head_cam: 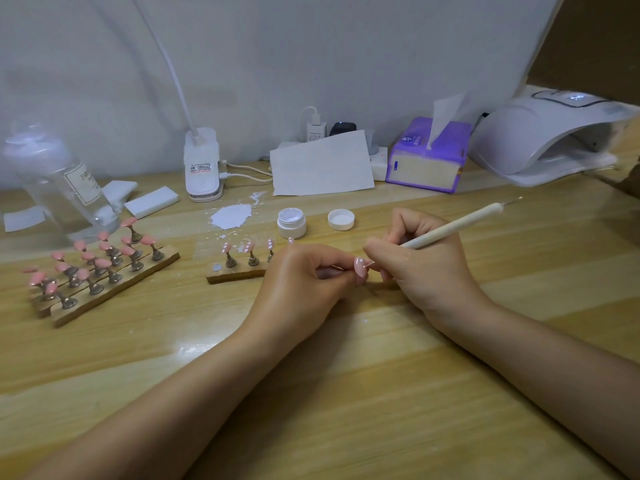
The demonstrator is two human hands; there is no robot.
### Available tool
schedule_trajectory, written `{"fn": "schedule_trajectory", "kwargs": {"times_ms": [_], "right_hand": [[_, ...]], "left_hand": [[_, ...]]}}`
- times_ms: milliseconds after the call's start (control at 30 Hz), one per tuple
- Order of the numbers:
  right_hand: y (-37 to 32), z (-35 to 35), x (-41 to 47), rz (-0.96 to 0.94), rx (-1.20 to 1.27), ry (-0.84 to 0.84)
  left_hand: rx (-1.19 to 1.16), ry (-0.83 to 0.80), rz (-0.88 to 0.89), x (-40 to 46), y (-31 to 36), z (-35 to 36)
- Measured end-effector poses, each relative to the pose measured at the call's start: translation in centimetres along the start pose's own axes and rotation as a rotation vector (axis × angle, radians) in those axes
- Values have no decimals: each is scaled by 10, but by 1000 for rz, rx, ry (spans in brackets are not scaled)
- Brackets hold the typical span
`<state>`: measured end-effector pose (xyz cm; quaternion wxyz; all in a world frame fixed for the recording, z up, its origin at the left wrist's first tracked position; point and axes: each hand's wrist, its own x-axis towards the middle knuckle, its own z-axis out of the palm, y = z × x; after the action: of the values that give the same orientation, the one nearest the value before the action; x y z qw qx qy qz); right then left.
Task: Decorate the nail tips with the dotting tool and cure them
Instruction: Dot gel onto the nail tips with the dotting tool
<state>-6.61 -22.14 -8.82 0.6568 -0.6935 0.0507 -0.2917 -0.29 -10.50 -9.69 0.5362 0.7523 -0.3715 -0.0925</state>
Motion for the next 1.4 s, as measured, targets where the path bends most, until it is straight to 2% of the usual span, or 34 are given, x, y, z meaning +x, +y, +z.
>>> {"fn": "schedule_trajectory", "kwargs": {"times_ms": [1400], "right_hand": [[0, 1, 0, -9, -16, 16]], "left_hand": [[16, -1, 6, 0, -2, 0]]}}
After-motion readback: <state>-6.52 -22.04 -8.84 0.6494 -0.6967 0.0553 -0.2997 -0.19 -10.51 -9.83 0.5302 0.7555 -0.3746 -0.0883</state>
